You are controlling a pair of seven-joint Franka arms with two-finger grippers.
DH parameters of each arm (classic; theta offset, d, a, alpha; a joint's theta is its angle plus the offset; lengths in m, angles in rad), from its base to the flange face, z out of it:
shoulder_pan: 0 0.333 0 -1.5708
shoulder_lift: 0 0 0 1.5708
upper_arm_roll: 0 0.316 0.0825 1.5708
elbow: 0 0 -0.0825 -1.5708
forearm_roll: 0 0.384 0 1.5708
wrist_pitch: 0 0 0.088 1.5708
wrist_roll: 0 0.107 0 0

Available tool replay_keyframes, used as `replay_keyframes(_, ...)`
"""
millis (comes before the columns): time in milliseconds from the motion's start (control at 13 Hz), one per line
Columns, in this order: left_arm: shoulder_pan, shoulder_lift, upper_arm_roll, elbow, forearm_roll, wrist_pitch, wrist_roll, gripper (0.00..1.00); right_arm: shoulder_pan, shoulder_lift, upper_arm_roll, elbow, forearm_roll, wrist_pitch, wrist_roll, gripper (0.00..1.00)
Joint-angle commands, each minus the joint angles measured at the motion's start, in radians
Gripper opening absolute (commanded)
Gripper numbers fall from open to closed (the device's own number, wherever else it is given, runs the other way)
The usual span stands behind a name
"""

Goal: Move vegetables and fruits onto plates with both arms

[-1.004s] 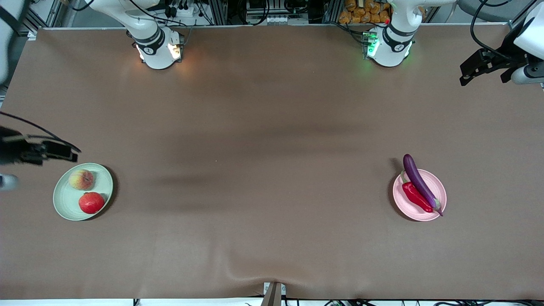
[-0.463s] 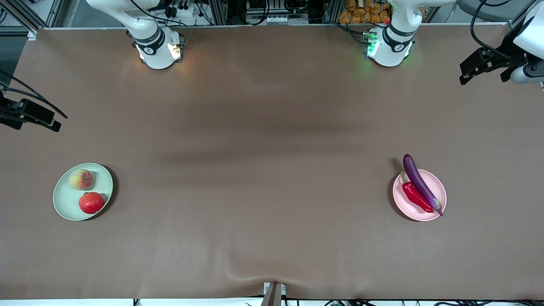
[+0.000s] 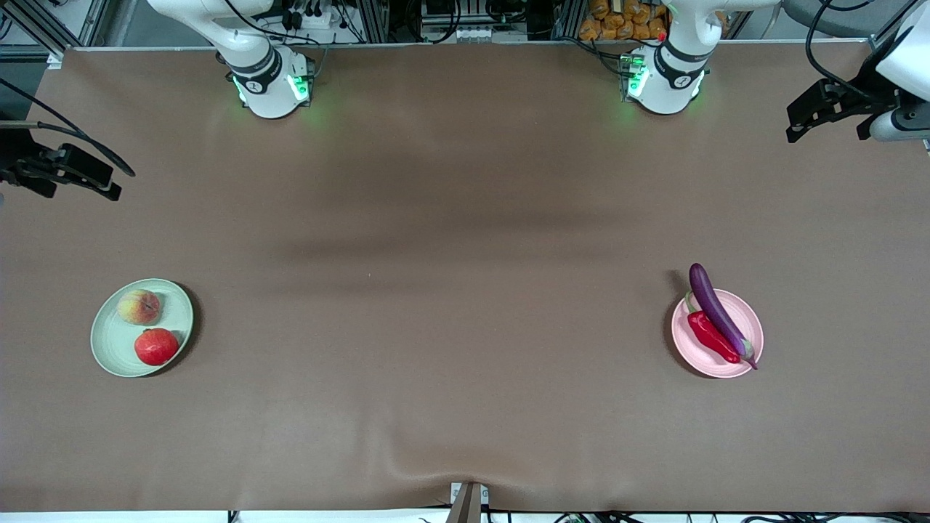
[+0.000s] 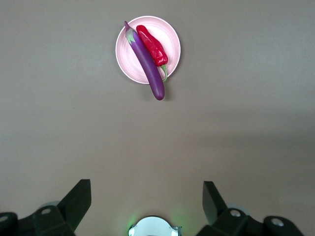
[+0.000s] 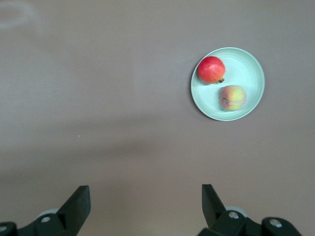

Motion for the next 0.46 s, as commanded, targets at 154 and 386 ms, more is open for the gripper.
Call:
replay_keyframes(154,0.009,-0.035,-0.006,-0.006,0.006,-0.029,0.022,1.0,-0.055,-0.039,0.091,-0.022,-0.071,-0.03,0.009,1.0)
replay_keyframes(386,0.01,-0.003,-0.005,0.045,0.006,-0.026,0.021,1.0,-0.06,-0.084,0.083,-0.086,-0.031,0.0,0.006,1.0)
